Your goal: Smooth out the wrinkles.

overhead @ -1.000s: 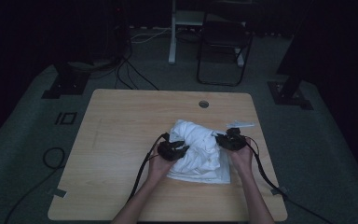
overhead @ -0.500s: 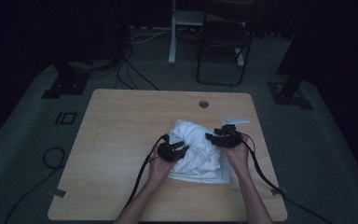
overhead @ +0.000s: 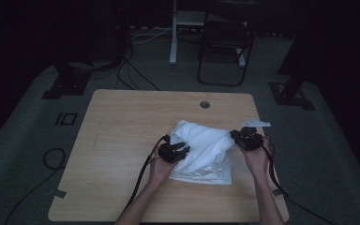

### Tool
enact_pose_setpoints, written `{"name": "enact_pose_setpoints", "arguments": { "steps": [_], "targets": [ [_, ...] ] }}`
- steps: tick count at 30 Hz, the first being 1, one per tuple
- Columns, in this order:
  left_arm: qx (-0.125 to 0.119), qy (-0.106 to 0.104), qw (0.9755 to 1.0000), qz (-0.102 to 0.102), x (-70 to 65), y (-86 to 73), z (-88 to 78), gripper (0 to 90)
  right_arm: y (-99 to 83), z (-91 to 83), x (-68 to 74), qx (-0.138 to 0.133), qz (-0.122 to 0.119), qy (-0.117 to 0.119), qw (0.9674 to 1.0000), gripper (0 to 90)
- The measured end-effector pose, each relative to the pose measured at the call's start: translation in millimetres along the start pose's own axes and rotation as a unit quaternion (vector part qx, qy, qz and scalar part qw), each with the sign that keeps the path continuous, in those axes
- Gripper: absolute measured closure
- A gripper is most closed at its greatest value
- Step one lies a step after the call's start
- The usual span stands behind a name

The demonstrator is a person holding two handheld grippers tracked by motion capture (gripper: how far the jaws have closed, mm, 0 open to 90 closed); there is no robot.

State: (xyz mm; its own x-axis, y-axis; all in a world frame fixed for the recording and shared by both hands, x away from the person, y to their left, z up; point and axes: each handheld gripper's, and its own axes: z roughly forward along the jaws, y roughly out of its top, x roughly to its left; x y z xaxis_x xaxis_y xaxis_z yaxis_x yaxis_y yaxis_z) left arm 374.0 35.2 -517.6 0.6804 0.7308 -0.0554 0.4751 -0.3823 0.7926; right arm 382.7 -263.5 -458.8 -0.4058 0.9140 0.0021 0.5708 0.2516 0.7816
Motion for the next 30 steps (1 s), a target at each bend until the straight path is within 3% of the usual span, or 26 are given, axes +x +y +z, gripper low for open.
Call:
{"name": "enact_pose_setpoints", "arguments": {
  "steps": [3,6,8,11,12,13,14,15,16,17,18,19,22,23,25,27,30],
  "targets": [
    [-0.002,0.0,1.0,-0.004,-0.6,-0.6,-0.6,67.7,-1.7,-12.8,2.5,-0.041,0.033,0.024,0.9983,60.9],
    [-0.005,-0.001,0.9999,-0.01,-1.4,-1.6,-1.8,67.6,-1.9,-17.9,12.8,-0.054,0.031,0.053,0.9967,53.8],
    [-0.006,-0.001,0.9999,-0.011,-1.8,-2.3,-2.7,67.6,-6.1,-11.3,31.0,-0.036,0.015,0.059,0.9975,44.5],
    [-0.009,0.002,0.9999,-0.014,-4.2,-4.3,-4.3,67.6,-13.4,2.3,39.0,-0.008,0.002,0.047,0.9989,40.8],
    [-0.009,0.003,0.9999,-0.013,-4.8,-4.7,-4.8,67.6,-19.5,12.8,41.2,0.014,0.008,0.048,0.9987,39.5],
    [-0.01,0.005,0.9999,-0.013,-5.8,-5.3,-5.1,67.7,-28.5,26.4,43.5,0.038,0.012,0.066,0.997,39.5],
    [-0.01,0.009,0.9999,-0.009,-6.8,-6.1,-5.4,67.7,-33.0,32.9,44.9,0.054,0.011,0.068,0.9961,42.3],
    [-0.01,0.011,0.9998,-0.009,-7.5,-6.3,-5.3,67.7,-36.7,37.3,45.6,0.064,0.006,0.072,0.9953,51.2],
    [-0.01,0.011,0.9998,-0.009,-7.5,-6.3,-5.3,67.7,-36.7,37.3,45.6,0.064,0.006,0.072,0.9953,51.2],
    [-0.01,0.013,0.9998,-0.008,-8.3,-6.3,-5.2,67.8,-40.2,38.5,43.9,0.073,0.003,0.088,0.9934,73.1],
    [-0.01,0.015,0.9998,-0.007,-8.7,-6.4,-5.2,67.8,-40.2,38.5,43.9,0.073,0.003,0.088,0.9934,73.1],
    [-0.01,0.016,0.9998,-0.006,-9.1,-6.6,-5.4,67.9,-38.6,32.5,39.1,0.071,0.001,0.091,0.9934,79.1],
    [-0.009,0.017,0.9998,-0.006,-10.3,-7.0,-6.3,67.9,-35.7,21.1,31.2,0.06,-0.001,0.083,0.9948,79.6],
    [-0.009,0.016,0.9998,-0.009,-10.8,-6.9,-6.6,67.9,-34.1,7.8,26.4,0.055,-0.024,0.029,0.9978,75.9],
    [-0.008,0.017,0.9997,-0.013,-11.3,-6.7,-7.1,67.8,-34.7,-0.4,28.0,0.053,-0.032,-0.007,0.998,69.0],
    [-0.009,0.009,0.9995,-0.028,-10.4,-5.7,-9.7,67.6,-36.0,-8.0,32.0,0.042,-0.035,-0.017,0.9984,60.3],
    [-0.011,-0.001,0.9992,-0.039,-9.1,-4.6,-13.0,65.9,-36.2,-14.8,37.9,0.023,-0.038,-0.009,0.999,55.2]
  ]
}}
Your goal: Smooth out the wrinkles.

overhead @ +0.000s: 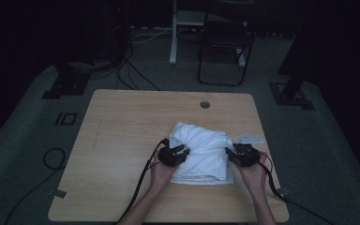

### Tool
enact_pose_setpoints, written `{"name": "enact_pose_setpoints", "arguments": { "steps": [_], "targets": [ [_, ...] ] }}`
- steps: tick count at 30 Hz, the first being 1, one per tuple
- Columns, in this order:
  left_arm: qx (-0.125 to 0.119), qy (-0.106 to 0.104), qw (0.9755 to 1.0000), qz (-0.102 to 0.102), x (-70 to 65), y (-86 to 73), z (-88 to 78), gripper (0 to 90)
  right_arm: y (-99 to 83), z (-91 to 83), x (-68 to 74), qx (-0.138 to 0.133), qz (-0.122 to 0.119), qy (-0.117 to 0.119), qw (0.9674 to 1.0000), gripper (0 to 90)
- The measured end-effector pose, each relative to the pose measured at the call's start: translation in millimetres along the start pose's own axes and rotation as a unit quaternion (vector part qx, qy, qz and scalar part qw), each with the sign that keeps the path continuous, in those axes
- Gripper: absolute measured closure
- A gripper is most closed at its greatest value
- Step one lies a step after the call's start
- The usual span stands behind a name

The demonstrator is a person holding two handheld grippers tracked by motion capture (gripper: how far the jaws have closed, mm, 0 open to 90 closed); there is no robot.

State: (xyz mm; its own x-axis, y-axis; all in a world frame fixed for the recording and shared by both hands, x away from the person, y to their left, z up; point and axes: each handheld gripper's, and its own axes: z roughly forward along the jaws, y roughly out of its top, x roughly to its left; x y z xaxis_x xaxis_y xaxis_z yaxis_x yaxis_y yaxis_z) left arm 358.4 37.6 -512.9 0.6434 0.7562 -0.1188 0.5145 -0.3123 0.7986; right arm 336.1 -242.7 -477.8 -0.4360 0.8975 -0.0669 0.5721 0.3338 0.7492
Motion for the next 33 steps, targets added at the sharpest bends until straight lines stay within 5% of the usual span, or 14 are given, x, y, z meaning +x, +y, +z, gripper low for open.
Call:
{"name": "enact_pose_setpoints", "arguments": {
  "steps": [5,6,7,11,14,17,19,20,22,25,26,28,31,33],
  "targets": [
    [-0.003,-0.018,0.9998,-0.007,-3.2,1.5,-6.7,61.9,2.1,-8.1,14.3,-0.038,0.0,0.037,0.9986,46.0],
    [-0.004,-0.017,0.9998,-0.006,-4.7,1.4,-7.0,60.7,-1.3,-1.8,25.2,-0.033,-0.012,0.068,0.9971,41.8],
    [-0.004,-0.017,0.9998,-0.006,-4.7,1.4,-7.0,60.2,-3.4,2.4,29.1,-0.021,-0.018,0.071,0.9971,41.7],
    [-0.009,-0.028,0.9995,-0.013,-3.4,0.8,-9.3,57.4,-18.2,17.0,37.5,0.027,-0.037,0.068,0.9966,41.9],
    [-0.017,-0.042,0.9989,-0.016,-2.5,2.3,-13.9,52.9,-30.9,14.2,28.3,0.043,-0.016,0.057,0.9973,42.1],
    [-0.046,-0.044,0.9978,-0.016,-1.1,7.9,-28.4,48.3,-34.4,3.6,18.9,0.036,0.003,0.043,0.9984,42.0],
    [-0.065,-0.04,0.997,-0.015,2.6,11.5,-39.5,47.2,-28.5,-11.8,19.9,-0.005,0.011,0.037,0.9992,40.6],
    [-0.073,-0.034,0.9966,-0.017,5.2,13.1,-44.4,47.2,-28.5,-11.8,19.9,-0.005,0.011,0.037,0.9992,40.6],
    [-0.084,-0.021,0.9961,-0.019,11.6,15.7,-51.6,46.7,-18.4,-22.6,30.1,-0.049,0.002,0.062,0.9969,38.6],
    [-0.079,-0.017,0.9962,-0.034,21.7,15.9,-50.3,46.7,-13.3,-18.9,39.2,-0.05,-0.013,0.087,0.9948,36.2],
    [-0.065,-0.019,0.9969,-0.04,24.3,12.2,-43.6,46.7,-14.0,-5.7,45.9,-0.022,-0.03,0.093,0.995,36.0],
    [-0.047,-0.024,0.9981,-0.033,22.0,6.0,-36.9,46.7,-21.3,8.4,48.0,0.026,-0.046,0.067,0.9963,37.5],
    [-0.034,-0.027,0.9987,-0.027,18.4,-0.5,-30.8,46.1,-31.6,17.3,43.2,0.049,-0.053,0.037,0.9967,38.1],
    [-0.033,-0.027,0.9986,-0.031,17.2,-5.8,-27.1,45.8,-40.2,29.0,30.0,0.056,-0.015,0.041,0.9975,38.3]
  ]
}}
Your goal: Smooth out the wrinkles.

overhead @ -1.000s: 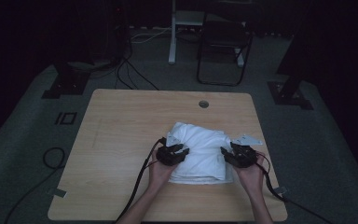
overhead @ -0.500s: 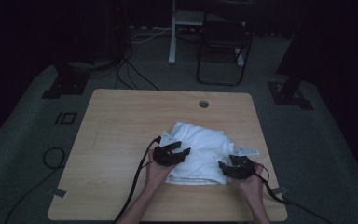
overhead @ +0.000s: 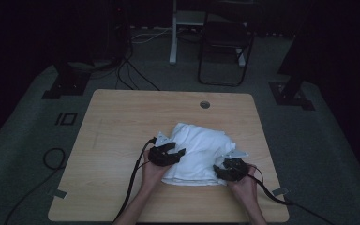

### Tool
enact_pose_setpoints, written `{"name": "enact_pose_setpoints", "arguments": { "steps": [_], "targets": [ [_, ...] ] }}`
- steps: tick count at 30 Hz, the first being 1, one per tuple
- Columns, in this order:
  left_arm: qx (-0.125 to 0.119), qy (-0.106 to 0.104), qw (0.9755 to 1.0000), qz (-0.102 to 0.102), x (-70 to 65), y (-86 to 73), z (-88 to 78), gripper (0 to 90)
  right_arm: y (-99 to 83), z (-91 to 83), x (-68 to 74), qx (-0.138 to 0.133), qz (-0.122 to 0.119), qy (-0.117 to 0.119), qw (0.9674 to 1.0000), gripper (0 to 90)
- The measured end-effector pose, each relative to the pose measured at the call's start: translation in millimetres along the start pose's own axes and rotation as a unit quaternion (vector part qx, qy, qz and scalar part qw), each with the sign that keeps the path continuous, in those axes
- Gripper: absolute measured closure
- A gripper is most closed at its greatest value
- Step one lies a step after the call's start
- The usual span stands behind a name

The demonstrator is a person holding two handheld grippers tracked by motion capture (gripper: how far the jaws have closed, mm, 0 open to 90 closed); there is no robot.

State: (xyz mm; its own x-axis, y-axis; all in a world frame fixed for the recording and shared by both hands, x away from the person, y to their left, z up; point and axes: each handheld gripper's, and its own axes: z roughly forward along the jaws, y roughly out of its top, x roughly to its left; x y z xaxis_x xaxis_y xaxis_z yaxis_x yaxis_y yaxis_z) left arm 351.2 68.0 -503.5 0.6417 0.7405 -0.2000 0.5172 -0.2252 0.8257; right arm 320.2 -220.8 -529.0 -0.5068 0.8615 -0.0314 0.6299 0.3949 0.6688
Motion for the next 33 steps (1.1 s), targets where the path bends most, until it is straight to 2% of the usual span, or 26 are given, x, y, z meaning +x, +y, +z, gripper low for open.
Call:
{"name": "enact_pose_setpoints", "arguments": {
  "steps": [1,2,4,5,11,15,16,17,20,25,29,33],
  "targets": [
    [-0.002,0.0,1.0,-0.004,0.1,-1.7,0.3,45.8,0.0,0.0,0.0,0.0,0.0,0.0,1.0,38.3],
    [-0.003,0.005,1.0,-0.007,0.0,-3.8,-1.3,45.8,2.2,8.1,-3.6,-0.001,0.009,0.009,0.9999,39.5],
    [-0.003,0.013,0.9999,-0.006,0.3,-5.6,-3.3,45.8,4.0,10.0,-3.6,-0.002,0.007,0.009,0.9999,41.4],
    [-0.002,0.015,0.9999,-0.006,1.1,-6.4,-4.5,45.9,8.0,15.0,-4.8,-0.009,0.003,0.017,0.9998,43.8],
    [-0.009,0.024,0.9995,-0.019,14.3,-14.6,-16.0,45.8,19.5,32.7,-10.0,-0.025,0.02,0.056,0.9979,44.2],
    [-0.011,0.04,0.9989,-0.02,22.0,-16.0,-22.2,45.7,28.9,39.9,-2.1,-0.025,0.01,0.052,0.9983,44.6],
    [-0.012,0.057,0.9981,-0.021,29.1,-16.4,-27.8,45.7,32.4,42.7,1.4,-0.026,0.006,0.049,0.9984,44.6],
    [-0.013,0.064,0.9976,-0.024,32.7,-16.6,-30.4,45.7,40.2,49.4,9.3,-0.028,0.0,0.052,0.9983,44.7],
    [-0.011,0.081,0.9962,-0.028,44.7,-15.9,-36.4,45.7,50.6,58.9,17.5,-0.028,-0.001,0.061,0.9977,44.6],
    [-0.009,0.119,0.9925,-0.028,63.8,-9.3,-36.8,45.5,66.1,73.8,29.0,-0.034,-0.001,0.061,0.9976,40.5],
    [-0.008,0.13,0.9907,-0.039,79.0,-2.9,-32.0,44.8,74.7,83.4,30.8,-0.038,0.014,0.069,0.9968,38.3],
    [-0.002,0.13,0.9905,-0.044,87.5,4.6,-22.7,43.4,80.0,88.7,27.8,-0.043,0.027,0.055,0.9972,35.4]
  ]
}}
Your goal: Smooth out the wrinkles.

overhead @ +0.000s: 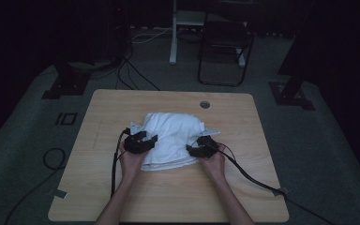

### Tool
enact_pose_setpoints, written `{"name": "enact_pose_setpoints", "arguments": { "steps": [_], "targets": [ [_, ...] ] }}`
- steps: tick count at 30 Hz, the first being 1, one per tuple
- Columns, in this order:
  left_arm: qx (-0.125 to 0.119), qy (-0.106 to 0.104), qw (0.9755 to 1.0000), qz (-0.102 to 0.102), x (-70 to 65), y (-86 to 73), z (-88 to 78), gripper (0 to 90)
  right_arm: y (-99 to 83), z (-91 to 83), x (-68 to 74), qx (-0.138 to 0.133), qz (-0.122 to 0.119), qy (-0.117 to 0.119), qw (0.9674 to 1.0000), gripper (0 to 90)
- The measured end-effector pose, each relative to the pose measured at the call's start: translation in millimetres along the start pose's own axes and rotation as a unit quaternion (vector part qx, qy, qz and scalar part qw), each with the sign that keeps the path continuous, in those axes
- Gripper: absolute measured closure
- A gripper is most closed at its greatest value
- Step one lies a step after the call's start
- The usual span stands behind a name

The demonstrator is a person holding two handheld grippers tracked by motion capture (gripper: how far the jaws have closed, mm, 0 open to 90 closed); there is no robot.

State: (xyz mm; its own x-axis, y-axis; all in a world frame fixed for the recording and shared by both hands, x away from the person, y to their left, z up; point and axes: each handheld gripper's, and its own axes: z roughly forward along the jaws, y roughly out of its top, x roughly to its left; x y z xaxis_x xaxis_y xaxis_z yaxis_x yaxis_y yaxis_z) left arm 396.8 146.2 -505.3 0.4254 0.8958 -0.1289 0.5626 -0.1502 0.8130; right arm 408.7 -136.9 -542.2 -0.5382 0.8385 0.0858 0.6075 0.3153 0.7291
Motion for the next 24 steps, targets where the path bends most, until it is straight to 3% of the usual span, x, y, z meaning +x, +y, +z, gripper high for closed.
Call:
{"name": "enact_pose_setpoints", "arguments": {
  "steps": [5,10,12,17,21,24],
  "targets": [
    [-0.01,0.004,0.9999,0.012,-1.0,10.6,7.2,41.7,2.0,-5.9,-4.0,-0.021,0.009,-0.034,0.9992,36.7],
    [-0.051,0.001,0.9986,0.014,1.1,15.7,-18.7,41.7,-5.7,-42.5,-7.5,-0.096,0.022,-0.043,0.9942,36.8],
    [-0.062,0.0,0.998,0.014,4.4,15.3,-32.6,41.7,-11.5,-56.2,-11.2,-0.113,0.023,-0.049,0.9922,36.7],
    [-0.077,-0.002,0.997,0.011,12.3,6.4,-57.9,40.9,-19.7,-78.7,-21.2,-0.112,0.021,-0.053,0.9921,36.5],
    [-0.082,-0.006,0.9966,0.001,18.9,-4.3,-65.2,40.9,-26.8,-85.7,-27.8,-0.108,0.026,-0.055,0.9923,36.5],
    [-0.074,0.001,0.9972,0.004,22.6,-4.9,-67.9,40.4,-27.3,-86.1,-32.1,-0.106,0.039,-0.049,0.9924,36.4]
  ]
}}
